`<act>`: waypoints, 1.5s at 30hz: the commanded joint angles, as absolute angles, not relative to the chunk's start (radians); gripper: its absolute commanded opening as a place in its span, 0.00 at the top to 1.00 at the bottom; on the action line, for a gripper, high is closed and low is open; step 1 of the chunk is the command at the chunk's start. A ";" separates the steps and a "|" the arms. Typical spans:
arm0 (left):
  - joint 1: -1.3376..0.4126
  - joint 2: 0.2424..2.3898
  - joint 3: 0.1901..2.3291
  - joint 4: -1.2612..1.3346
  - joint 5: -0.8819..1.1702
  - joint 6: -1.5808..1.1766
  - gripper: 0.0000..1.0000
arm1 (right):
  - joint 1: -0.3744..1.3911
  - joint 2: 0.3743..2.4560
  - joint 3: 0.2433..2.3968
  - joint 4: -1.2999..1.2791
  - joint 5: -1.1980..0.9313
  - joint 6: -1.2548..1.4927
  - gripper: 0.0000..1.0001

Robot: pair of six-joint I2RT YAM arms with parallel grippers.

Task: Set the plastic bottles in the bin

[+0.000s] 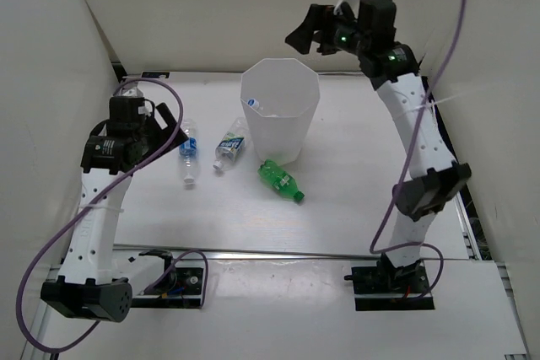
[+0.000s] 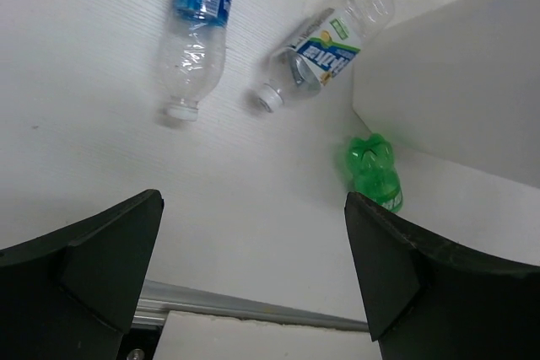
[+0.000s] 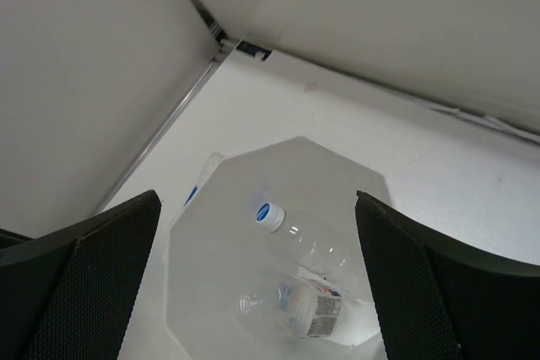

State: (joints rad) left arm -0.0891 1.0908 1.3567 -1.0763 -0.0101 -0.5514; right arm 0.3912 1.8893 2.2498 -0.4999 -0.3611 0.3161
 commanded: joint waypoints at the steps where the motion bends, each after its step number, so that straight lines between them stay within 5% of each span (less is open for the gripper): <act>1: -0.094 1.124 1.364 -1.056 -0.123 -0.644 0.00 | 0.364 1.735 2.203 -0.509 -0.244 0.347 0.00; 6: -0.032 1.268 1.327 -0.845 -0.056 -0.683 0.00 | 0.325 1.603 2.037 -0.552 -0.242 0.385 0.00; 19: -0.020 1.879 1.673 -0.894 -0.160 -0.615 0.00 | 0.256 1.397 1.720 -0.584 -0.347 0.445 0.00; 32: -0.011 2.049 1.601 -0.851 -0.098 -0.586 0.00 | 0.256 1.388 1.707 -0.614 -0.345 0.396 0.00; 37: -0.011 2.103 1.592 -0.830 -0.055 -0.577 0.10 | 0.256 1.370 1.674 -0.623 -0.331 0.385 0.00; 41: -0.011 2.115 1.601 -0.830 -0.026 -0.577 0.33 | 0.256 1.370 1.663 -0.623 -0.322 0.385 0.00; 43: -0.011 2.115 1.624 -0.830 -0.026 -0.577 0.54 | 0.256 1.370 1.663 -0.623 -0.322 0.385 0.00; 45: -0.011 2.096 1.647 -0.830 -0.041 -0.597 0.60 | 0.256 1.379 1.663 -0.623 -0.322 0.385 0.00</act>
